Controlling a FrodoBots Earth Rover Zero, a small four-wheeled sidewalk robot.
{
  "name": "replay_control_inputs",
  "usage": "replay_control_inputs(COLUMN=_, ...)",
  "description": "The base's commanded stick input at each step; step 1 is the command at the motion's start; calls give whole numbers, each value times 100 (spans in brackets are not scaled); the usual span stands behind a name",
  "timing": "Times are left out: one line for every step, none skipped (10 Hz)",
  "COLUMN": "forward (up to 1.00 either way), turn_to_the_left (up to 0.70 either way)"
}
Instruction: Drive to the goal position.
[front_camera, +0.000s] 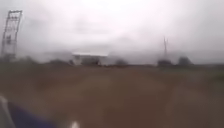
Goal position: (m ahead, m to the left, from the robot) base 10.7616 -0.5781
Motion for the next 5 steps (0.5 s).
replay_control_inputs(forward=70, turn_to_the_left=0)
replay_control_inputs(forward=70, turn_to_the_left=0)
replay_control_inputs(forward=70, turn_to_the_left=0)
replay_control_inputs(forward=70, turn_to_the_left=0)
replay_control_inputs(forward=70, turn_to_the_left=0)
